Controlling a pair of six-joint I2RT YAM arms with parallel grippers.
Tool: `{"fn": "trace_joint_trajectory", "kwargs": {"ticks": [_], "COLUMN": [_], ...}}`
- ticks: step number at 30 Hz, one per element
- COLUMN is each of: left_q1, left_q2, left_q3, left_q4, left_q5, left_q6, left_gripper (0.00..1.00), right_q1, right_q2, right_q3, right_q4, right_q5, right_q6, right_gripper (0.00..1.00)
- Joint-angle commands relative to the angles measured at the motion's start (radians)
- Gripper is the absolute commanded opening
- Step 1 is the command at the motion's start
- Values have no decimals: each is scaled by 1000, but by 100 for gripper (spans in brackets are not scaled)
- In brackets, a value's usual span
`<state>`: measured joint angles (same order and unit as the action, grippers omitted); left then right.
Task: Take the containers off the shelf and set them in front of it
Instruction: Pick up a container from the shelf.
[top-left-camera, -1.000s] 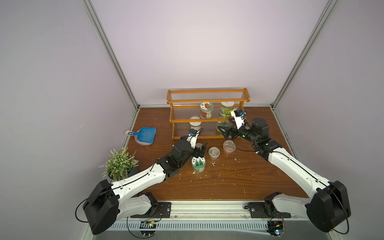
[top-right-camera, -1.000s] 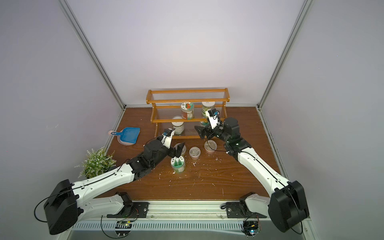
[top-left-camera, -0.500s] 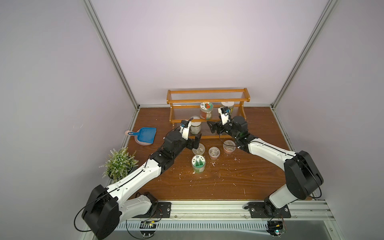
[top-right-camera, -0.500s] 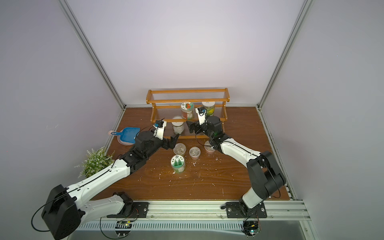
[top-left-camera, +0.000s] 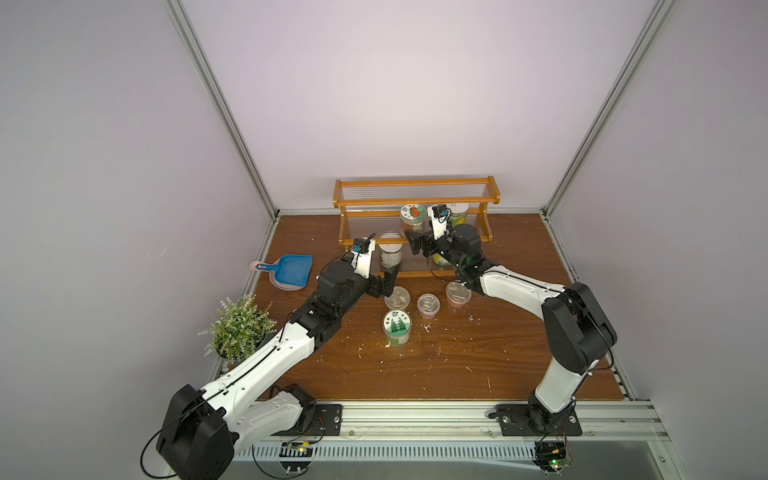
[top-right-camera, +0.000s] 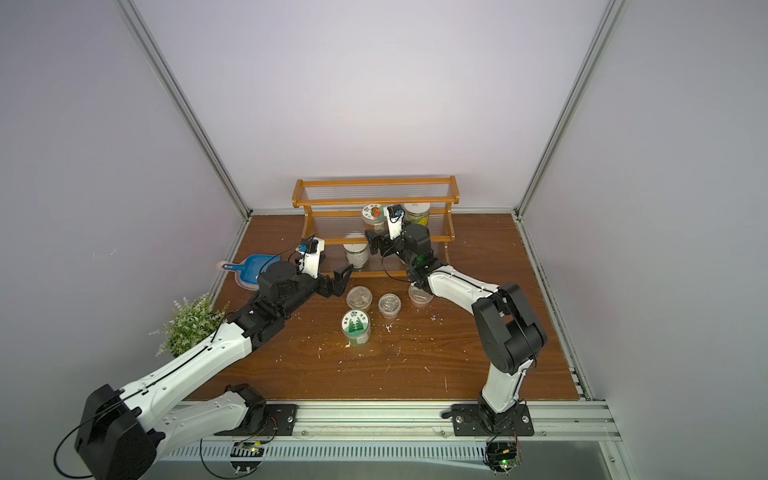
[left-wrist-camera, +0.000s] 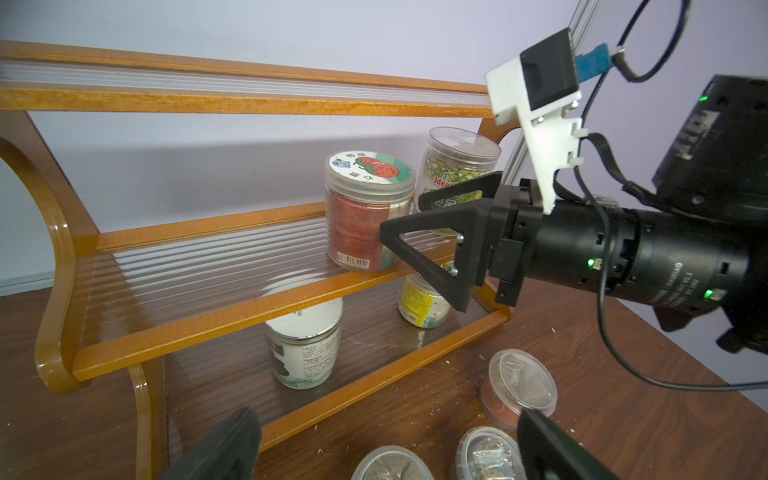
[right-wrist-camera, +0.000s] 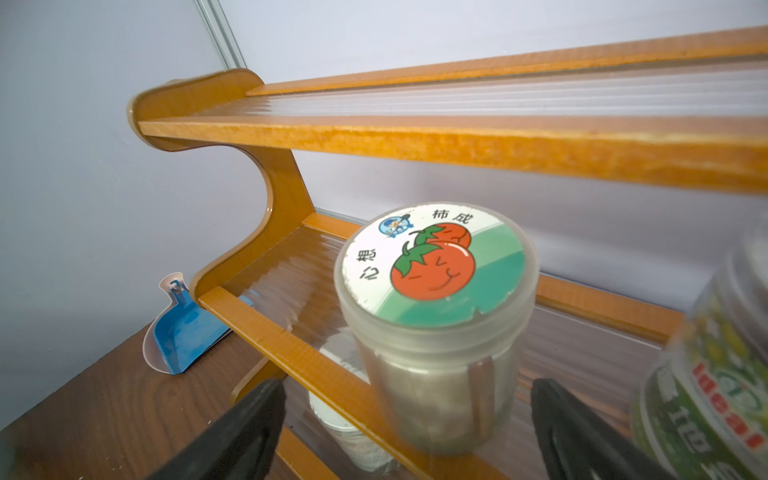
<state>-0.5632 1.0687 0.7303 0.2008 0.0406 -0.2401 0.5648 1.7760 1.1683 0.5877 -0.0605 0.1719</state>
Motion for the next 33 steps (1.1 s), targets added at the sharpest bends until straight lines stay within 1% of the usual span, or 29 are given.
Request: {"fn": "trace_joint_trajectory", "kwargs": {"ticks": [1, 9, 13, 27, 30, 33], "left_q1": [13, 19, 20, 26, 29, 30], "left_q2": [-7, -15, -16, -32, -29, -27], "left_q3": [2, -12, -14, -25, -27, -32], "left_q4": [-14, -14, -18, -35, -35, -34], "left_q5": [14, 18, 24, 27, 30, 32], "left_q6": [-8, -16, -15, -7, -8, -9], "left_gripper": [99, 99, 99, 99, 99, 99], "right_q1": [10, 15, 15, 15, 17, 17], "right_q2": [7, 58, 91, 158, 169, 176], "right_q3": [60, 116, 156, 209, 227, 230], "right_q4": [54, 40, 32, 66, 55, 58], "right_q5": [40, 110, 105, 103, 109, 106], "right_q6": [-13, -19, -9, -6, -19, -29], "right_gripper": [99, 99, 99, 99, 97, 92]}}
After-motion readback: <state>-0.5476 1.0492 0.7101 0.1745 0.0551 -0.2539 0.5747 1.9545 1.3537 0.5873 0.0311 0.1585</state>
